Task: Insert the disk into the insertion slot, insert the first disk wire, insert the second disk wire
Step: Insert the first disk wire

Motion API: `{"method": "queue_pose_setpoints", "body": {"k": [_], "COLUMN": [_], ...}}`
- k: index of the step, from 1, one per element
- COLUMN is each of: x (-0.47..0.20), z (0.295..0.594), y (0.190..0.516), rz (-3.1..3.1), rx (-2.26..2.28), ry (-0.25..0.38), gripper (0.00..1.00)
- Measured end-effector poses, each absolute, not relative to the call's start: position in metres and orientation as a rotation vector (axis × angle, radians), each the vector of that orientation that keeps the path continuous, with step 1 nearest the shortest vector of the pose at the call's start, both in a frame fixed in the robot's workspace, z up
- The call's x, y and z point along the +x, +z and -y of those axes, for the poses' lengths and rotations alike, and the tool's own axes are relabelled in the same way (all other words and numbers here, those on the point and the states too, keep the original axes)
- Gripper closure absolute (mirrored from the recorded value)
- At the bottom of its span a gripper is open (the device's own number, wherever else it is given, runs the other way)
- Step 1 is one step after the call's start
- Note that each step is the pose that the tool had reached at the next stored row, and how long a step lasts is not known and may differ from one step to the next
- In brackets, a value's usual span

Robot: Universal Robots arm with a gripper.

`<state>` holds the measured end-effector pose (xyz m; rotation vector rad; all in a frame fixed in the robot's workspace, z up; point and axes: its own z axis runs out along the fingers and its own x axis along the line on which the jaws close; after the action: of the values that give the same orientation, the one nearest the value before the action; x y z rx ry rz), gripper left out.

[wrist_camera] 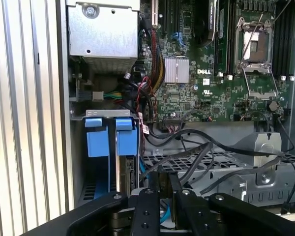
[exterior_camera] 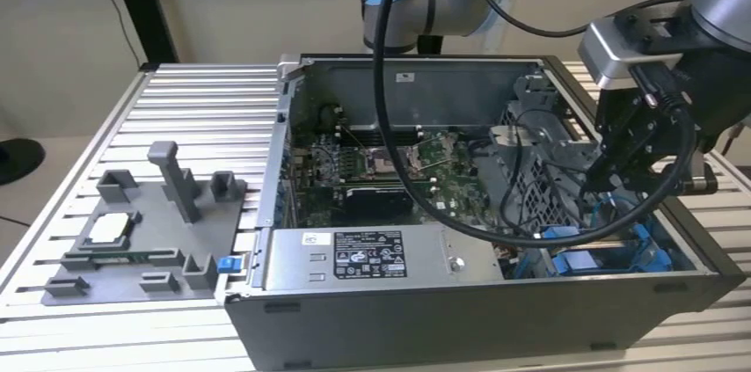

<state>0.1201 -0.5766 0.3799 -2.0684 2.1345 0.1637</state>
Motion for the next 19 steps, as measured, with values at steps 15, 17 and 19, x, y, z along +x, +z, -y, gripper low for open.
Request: {"method": "queue_pose_setpoints", "body": {"k": [15,17,19], "x": [0.134,0.137,0.139], "z": [0.586,0.587,0.589], "y": [0.373,0.372,0.371], "rz": [-2.148,-2.149,-2.150], "rx": [-2.083,-2.084,-2.084], "ry": [0.136,0.134,0.133], "gripper": [1.00,1.00,1.00]}}
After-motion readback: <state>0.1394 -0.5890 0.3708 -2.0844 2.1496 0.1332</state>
